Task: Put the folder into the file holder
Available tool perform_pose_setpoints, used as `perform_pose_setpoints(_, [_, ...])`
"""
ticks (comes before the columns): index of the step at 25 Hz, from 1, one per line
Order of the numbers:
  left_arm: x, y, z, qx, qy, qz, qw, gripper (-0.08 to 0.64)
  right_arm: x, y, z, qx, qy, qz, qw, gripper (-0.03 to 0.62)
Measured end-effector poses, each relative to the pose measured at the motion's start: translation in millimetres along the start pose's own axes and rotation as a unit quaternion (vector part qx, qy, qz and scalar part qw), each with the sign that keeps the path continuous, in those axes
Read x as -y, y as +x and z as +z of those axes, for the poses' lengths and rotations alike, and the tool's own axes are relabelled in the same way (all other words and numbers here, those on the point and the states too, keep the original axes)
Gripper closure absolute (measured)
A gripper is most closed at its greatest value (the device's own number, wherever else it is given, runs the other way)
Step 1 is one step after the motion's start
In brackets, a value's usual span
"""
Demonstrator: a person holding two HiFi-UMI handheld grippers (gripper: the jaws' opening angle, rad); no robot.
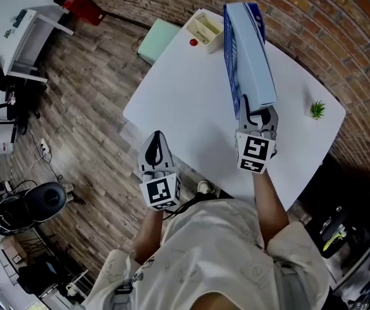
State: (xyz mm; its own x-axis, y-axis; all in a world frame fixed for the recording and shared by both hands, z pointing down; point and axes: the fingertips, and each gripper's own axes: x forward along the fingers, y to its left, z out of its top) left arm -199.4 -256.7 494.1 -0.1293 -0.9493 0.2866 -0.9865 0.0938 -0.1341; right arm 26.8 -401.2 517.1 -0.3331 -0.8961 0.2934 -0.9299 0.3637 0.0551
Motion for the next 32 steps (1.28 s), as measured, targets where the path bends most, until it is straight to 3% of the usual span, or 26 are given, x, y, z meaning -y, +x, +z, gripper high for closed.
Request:
perform_pose_setpoints(23, [0,-7,7,0.02,-0.002,0.0,0.9998,0.549,0,0,-3,0.009,-0.004,-0.006,1.0,0.411])
perform_pose_setpoints(32, [3,-10,21,0.04,-0.009,-0.007,0.9991,0.549,-5,-1,-1,-0.009,-0.026,-0.007,1.0,0.336])
